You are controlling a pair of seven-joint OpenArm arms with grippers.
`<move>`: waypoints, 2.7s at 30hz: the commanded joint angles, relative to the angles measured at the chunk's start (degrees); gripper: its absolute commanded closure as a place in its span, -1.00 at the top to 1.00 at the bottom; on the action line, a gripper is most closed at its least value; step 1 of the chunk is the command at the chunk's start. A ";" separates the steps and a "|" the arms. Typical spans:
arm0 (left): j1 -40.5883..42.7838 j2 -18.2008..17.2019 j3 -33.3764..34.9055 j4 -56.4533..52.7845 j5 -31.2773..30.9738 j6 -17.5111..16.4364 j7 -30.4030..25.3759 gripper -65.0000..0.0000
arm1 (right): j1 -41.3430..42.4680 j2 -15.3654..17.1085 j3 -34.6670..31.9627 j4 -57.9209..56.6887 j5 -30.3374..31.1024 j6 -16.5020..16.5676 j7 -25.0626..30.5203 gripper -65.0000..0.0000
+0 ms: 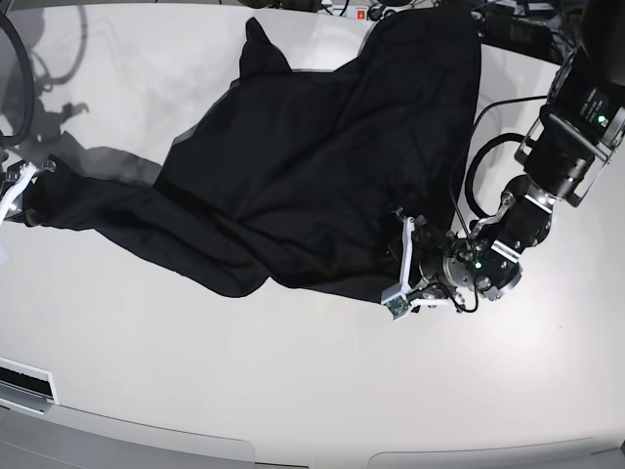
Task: Layout the t-shirt on the table in an organized manner, then fold the t-shirt properly
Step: 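Release and regrasp the shirt with the left gripper, pulling it outward, then pull the grasped shirt edge with the left gripper away from the right gripper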
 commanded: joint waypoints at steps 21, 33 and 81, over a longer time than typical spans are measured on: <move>5.38 0.42 -0.35 1.14 -22.75 -10.82 45.18 -0.66 | 0.76 1.29 0.52 0.92 0.61 -0.15 1.53 -1.00; -7.23 0.44 -0.37 4.81 -23.28 -8.66 47.80 -0.34 | 0.74 1.29 0.52 0.92 0.57 -0.17 1.51 -1.00; -11.54 0.44 -0.33 5.79 -4.37 -6.84 25.20 -1.00 | 0.79 1.29 0.52 0.92 0.79 -0.15 1.99 -1.00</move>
